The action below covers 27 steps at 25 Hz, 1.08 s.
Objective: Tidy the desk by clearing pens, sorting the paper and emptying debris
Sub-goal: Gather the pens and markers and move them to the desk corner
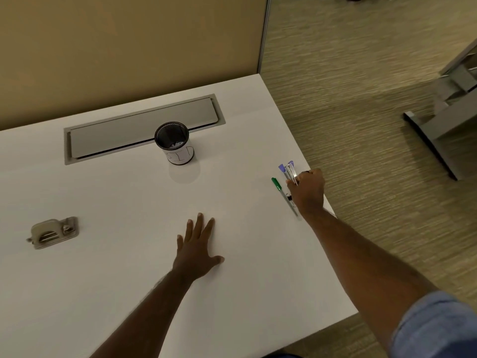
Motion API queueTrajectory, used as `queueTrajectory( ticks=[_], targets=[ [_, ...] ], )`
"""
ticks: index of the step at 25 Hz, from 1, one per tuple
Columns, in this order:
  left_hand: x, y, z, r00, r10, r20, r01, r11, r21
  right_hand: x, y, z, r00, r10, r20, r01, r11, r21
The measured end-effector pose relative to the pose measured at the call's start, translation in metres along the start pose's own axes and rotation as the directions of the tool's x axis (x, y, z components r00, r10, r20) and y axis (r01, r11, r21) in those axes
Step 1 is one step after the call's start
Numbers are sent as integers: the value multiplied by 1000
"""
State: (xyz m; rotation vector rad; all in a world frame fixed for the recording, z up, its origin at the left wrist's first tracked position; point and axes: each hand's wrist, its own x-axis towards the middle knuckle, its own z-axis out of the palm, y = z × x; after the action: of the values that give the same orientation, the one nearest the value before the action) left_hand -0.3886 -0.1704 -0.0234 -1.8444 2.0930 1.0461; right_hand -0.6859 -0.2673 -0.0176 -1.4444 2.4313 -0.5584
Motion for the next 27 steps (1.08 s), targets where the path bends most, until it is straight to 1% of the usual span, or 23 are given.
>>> queueTrajectory(
  ticks=[4,6,8,9,11,14,17,20,22,27],
  targets=[
    [0,-3,-1,1000,1,4,-1,1000,-9,10,2,3,1000,25,3,-25,999,-26],
    [1,-3,1,1000,0,1,0,1000,-12,5,13,-1,998,53,-19,-52,999,5],
    [1,-2,2,1000,-4,-7,4,1000,-16,-9,20,-7,994,74,-75,-68,995,70],
    [1,-2,3,1000,-7,-9,7,1000,-21,-18,22,-10,992,63,-112,-52,994,96],
    [1,-3,3,1000,-6,-13,6,1000,-24,-38,19,-10,988,-3,-157,21,993,118],
    [2,-3,4,1000,-1,-8,0,1000,-19,-63,8,2,987,-99,-125,106,993,56],
    [2,-3,3,1000,4,1,-4,1000,-11,-76,1,19,995,-82,-62,80,996,-40],
    [2,-4,3,1000,6,6,-6,1000,-13,-80,-1,27,997,-55,-54,46,987,-156],
    [2,-4,3,1000,10,11,-10,1000,-13,-79,-3,28,997,-38,-73,25,984,-174],
    [3,-4,2,1000,18,16,-18,1000,-13,-75,-6,26,995,-42,-86,29,989,-145]
  ],
)
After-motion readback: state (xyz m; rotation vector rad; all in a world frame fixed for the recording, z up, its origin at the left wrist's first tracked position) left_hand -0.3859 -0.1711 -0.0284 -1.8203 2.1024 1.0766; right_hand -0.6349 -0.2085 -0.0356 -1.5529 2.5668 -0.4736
